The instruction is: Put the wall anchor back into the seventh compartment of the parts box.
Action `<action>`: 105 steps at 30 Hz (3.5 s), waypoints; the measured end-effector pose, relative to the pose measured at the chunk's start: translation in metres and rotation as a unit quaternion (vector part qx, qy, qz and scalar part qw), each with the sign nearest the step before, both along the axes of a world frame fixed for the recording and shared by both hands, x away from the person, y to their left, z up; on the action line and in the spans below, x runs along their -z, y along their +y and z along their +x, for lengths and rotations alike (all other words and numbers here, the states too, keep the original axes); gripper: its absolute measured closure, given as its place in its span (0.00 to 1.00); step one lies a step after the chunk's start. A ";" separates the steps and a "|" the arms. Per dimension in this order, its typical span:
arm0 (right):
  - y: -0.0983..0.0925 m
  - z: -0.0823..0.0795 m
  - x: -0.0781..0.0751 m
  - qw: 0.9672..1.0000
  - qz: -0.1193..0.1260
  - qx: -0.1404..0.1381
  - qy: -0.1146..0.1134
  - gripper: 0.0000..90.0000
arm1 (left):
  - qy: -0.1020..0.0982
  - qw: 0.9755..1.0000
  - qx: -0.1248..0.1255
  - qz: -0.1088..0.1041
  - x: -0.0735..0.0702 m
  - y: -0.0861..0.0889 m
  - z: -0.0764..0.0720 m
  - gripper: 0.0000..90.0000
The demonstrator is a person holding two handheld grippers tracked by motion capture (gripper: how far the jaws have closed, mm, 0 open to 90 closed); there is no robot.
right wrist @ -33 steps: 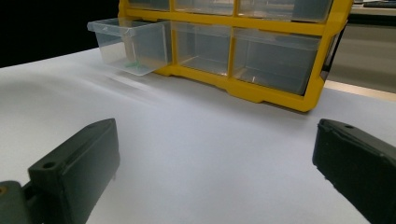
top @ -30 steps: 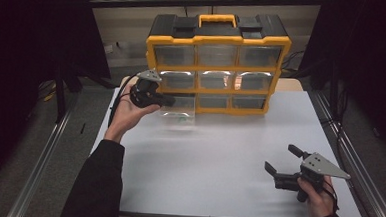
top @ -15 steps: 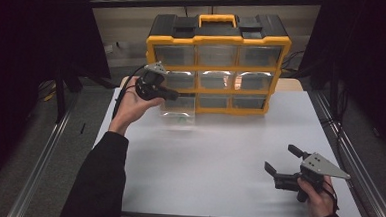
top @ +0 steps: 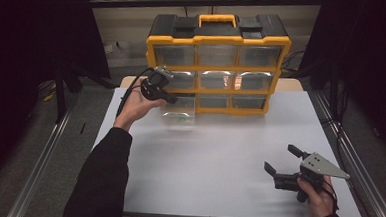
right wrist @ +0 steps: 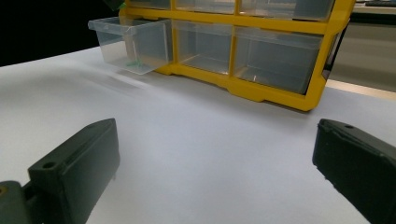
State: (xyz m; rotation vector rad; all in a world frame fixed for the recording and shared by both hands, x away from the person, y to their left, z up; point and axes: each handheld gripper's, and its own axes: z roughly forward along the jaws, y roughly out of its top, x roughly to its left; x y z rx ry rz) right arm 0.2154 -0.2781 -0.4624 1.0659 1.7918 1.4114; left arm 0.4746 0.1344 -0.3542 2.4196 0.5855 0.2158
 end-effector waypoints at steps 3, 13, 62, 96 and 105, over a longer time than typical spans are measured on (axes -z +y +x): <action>0.000 0.000 0.000 1.000 0.000 -0.001 0.001 0.01 | 0.002 1.000 0.010 0.010 0.003 -0.001 0.003 0.94; 0.000 0.000 0.000 1.000 -0.001 -0.002 0.002 0.01 | 0.011 1.000 0.009 0.015 0.015 -0.008 0.004 0.94; 0.000 0.000 0.001 1.000 0.001 -0.003 0.004 0.00 | 0.009 1.000 -0.027 0.007 0.031 -0.008 0.008 0.87; 0.000 0.000 0.001 1.000 -0.003 -0.001 0.002 0.00 | -0.081 0.982 -0.112 -0.131 0.033 0.031 -0.041 0.05; 0.001 0.000 0.001 1.000 -0.002 -0.002 0.003 0.00 | -0.110 0.970 -0.138 -0.165 0.049 0.048 -0.061 0.05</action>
